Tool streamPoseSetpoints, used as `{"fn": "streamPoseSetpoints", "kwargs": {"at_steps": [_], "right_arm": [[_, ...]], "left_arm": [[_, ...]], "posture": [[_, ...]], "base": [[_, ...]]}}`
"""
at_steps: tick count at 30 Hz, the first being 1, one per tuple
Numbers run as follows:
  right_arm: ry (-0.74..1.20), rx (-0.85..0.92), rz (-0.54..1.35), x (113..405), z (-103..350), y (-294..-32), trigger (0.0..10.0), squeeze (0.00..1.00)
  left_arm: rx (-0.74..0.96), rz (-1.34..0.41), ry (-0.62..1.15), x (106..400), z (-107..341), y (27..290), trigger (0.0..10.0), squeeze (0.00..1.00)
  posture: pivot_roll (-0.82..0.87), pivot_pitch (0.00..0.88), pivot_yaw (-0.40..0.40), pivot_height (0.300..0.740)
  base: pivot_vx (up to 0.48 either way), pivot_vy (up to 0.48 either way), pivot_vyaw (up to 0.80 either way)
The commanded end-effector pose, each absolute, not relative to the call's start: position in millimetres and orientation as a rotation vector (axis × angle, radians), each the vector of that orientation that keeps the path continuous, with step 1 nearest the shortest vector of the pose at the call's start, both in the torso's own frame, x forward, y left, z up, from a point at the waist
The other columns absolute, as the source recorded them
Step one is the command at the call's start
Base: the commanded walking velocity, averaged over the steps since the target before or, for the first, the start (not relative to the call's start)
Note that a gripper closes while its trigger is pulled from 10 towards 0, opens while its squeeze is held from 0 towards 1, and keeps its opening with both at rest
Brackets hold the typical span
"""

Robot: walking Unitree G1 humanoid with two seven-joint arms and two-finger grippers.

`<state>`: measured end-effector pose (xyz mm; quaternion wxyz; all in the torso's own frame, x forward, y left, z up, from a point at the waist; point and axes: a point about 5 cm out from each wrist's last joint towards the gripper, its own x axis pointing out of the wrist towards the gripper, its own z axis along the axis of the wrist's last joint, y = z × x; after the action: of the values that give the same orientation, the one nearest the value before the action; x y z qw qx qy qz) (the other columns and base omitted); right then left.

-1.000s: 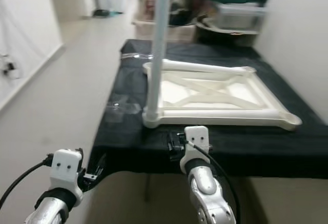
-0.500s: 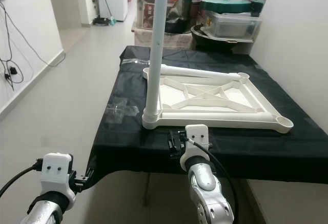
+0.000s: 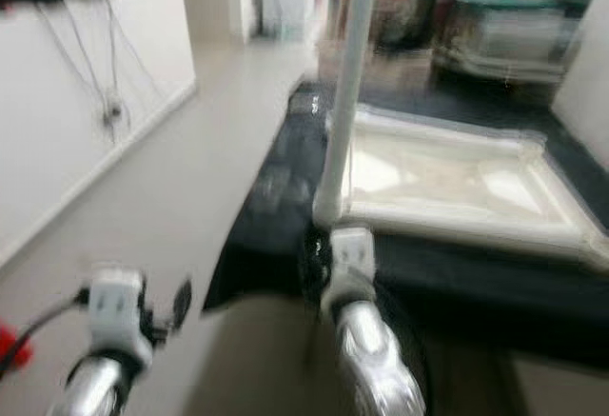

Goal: Building children table

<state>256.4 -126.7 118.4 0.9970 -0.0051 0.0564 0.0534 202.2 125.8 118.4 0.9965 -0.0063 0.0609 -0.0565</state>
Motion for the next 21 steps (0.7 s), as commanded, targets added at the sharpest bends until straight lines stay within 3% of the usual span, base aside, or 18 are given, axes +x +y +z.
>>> {"fn": "streamPoseSetpoints", "kwargs": {"at_steps": [1,6,12,21], "right_arm": [[0.106,-0.018,0.097,254,119,-126,10.0,0.00],[0.107,-0.004,0.085,253,116,-124,10.0,0.00],[0.101,-0.004,0.072,263,114,-123,10.0,0.00],[0.144,-0.033,0.080,272,102,-115,10.0,0.00]], "left_arm": [[0.006,-0.130,0.122,204,117,123,10.0,0.00],[0.013,-0.156,0.111,209,118,121,10.0,0.00],[0.026,-0.162,0.101,215,117,118,10.0,0.00],[0.040,-0.171,0.131,227,105,118,10.0,0.00]], "posture": [[0.09,0.000,-0.058,0.740],[0.09,0.000,-0.052,0.740],[0.09,0.000,-0.039,0.740],[0.08,0.000,-0.032,0.740]], "base": [[0.000,0.000,0.00],[0.000,0.000,0.00],[0.000,0.000,-0.69],[0.000,0.000,0.00]]}}
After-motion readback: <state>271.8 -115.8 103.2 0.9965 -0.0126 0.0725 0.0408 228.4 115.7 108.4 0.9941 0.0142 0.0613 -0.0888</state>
